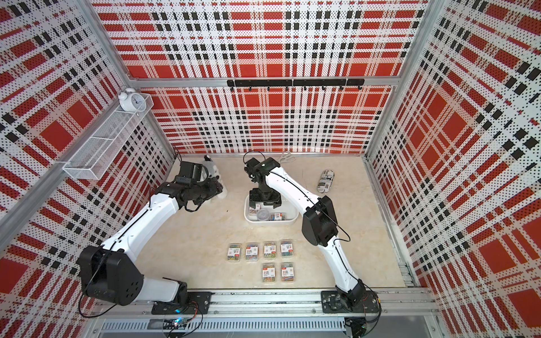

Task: Take the paper clips out of the storage box
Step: Pick up the boxed paper clips from the storage box.

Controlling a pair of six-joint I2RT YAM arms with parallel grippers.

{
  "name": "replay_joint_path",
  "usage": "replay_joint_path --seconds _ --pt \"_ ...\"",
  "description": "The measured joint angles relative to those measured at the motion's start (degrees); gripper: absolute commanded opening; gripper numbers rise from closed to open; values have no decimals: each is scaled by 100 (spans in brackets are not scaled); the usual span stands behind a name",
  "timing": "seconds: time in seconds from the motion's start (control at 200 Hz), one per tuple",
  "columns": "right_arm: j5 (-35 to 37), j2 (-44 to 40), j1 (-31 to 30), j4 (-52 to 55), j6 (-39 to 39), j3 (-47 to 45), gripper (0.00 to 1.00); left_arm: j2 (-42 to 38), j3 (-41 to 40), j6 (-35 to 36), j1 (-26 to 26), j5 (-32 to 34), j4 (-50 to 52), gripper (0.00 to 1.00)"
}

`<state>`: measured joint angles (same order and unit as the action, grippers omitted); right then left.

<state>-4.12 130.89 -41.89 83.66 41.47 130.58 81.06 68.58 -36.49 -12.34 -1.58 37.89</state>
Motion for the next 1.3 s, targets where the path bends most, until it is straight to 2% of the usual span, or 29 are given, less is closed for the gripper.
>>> replay_joint_path --seconds 0.461,0.932,1.298 --pt "-271 428 -48 90 -4 160 86 164 28 103 -13 7 2 77" --pt "-179 953 -48 57 -9 374 83 162 28 197 -24 11 2 78" --pt "-164 1095 -48 -22 -26 374 76 160 28 229 -24 15 4 79"
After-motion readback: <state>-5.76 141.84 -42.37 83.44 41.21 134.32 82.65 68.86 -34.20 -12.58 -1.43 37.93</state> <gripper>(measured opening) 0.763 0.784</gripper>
